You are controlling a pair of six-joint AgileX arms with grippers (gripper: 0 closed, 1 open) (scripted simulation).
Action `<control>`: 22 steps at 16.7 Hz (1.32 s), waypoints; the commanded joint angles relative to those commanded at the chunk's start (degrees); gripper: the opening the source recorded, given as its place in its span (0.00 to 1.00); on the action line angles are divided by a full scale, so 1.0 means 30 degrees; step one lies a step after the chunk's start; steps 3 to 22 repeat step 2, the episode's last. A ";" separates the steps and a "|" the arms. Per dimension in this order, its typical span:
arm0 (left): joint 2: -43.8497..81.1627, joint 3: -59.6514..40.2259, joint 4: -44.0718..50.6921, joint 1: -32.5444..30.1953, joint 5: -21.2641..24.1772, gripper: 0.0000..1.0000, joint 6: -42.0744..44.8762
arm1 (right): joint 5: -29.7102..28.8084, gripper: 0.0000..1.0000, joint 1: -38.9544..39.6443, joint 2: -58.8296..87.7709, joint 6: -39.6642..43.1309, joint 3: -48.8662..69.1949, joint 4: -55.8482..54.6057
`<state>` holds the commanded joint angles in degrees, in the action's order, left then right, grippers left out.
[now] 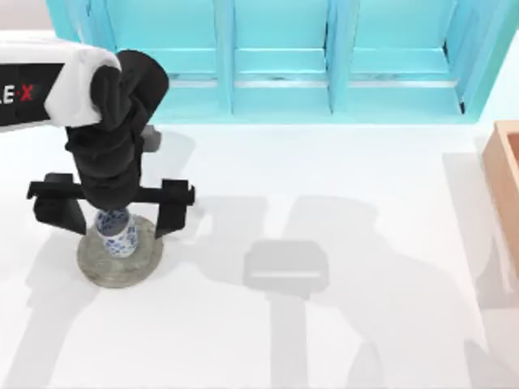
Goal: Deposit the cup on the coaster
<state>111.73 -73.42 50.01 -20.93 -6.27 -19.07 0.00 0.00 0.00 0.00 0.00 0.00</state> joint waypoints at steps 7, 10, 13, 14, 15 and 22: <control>0.0000 0.0000 0.0000 0.0000 0.0000 1.00 0.0000 | 0.0000 1.00 0.0000 0.0000 0.0000 0.0000 0.0000; 0.0000 0.0000 0.0000 0.0000 0.0000 1.00 0.0000 | 0.0000 1.00 0.0000 0.0000 0.0000 0.0000 0.0000; 0.0000 0.0000 0.0000 0.0000 0.0000 1.00 0.0000 | 0.0000 1.00 0.0000 0.0000 0.0000 0.0000 0.0000; 0.0000 0.0000 0.0000 0.0000 0.0000 1.00 0.0000 | 0.0000 1.00 0.0000 0.0000 0.0000 0.0000 0.0000; 0.0000 0.0000 0.0000 0.0000 0.0000 1.00 0.0000 | 0.0000 1.00 0.0000 0.0000 0.0000 0.0000 0.0000; 0.0000 0.0000 0.0000 0.0000 0.0000 1.00 0.0000 | 0.0000 1.00 0.0000 0.0000 0.0000 0.0000 0.0000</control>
